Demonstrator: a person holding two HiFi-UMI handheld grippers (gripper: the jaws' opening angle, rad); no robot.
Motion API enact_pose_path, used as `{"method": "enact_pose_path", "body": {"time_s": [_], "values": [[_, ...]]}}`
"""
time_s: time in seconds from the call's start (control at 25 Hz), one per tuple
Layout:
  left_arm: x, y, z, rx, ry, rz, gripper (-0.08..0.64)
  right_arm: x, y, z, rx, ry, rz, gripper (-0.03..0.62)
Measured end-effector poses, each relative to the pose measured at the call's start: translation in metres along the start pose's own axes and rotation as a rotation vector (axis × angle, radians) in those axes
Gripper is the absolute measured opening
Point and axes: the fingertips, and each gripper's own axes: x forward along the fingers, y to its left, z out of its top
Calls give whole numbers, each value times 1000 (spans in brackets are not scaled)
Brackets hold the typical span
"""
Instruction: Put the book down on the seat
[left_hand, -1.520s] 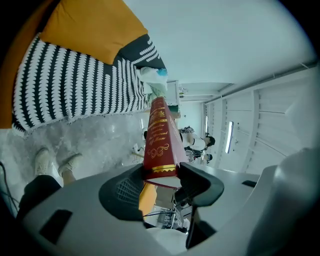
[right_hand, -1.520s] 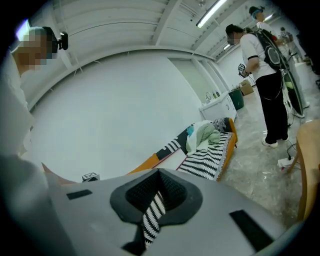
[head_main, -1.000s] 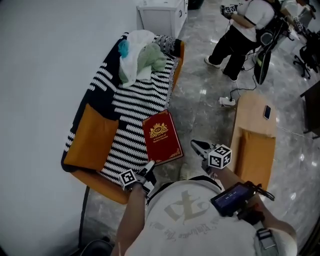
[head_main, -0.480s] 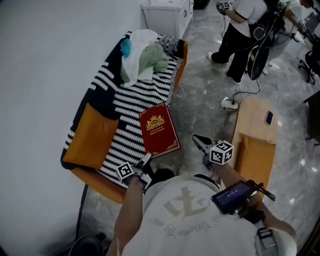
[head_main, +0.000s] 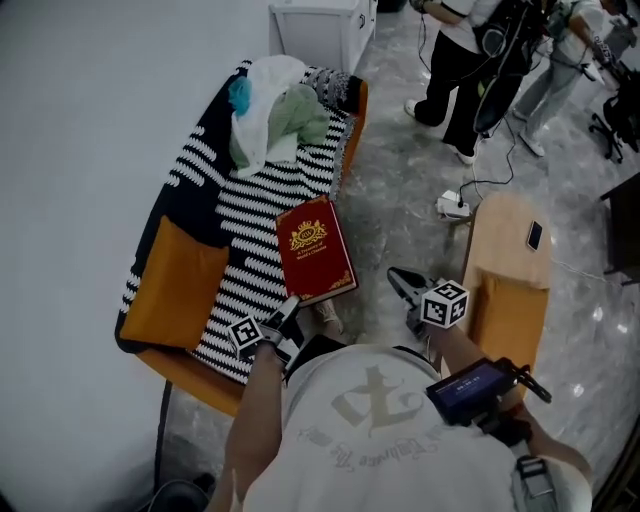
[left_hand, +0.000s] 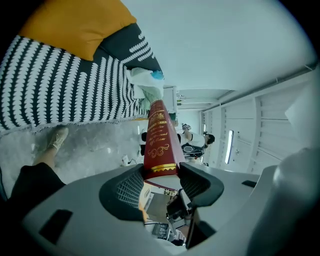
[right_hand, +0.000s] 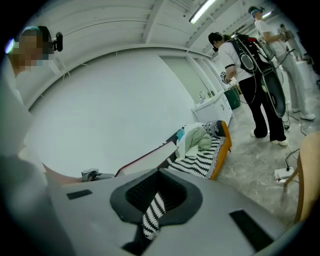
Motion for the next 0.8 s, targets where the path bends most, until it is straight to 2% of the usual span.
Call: {"method": "enact_pose_path", "body": {"time_s": [0.08, 0.24, 0.32, 0.8], "values": [[11, -4, 20, -10, 8, 9, 236, 14, -8, 14, 7, -2, -13, 14], [49, -26, 88, -26, 40, 8, 236, 71, -30, 60, 26, 9, -47, 14], [58, -30, 103, -38, 42, 11, 235, 85, -33, 70, 26, 15, -46, 14], [59, -30, 97, -11, 22, -49, 233, 87, -35, 60, -27, 32, -7, 14]]}}
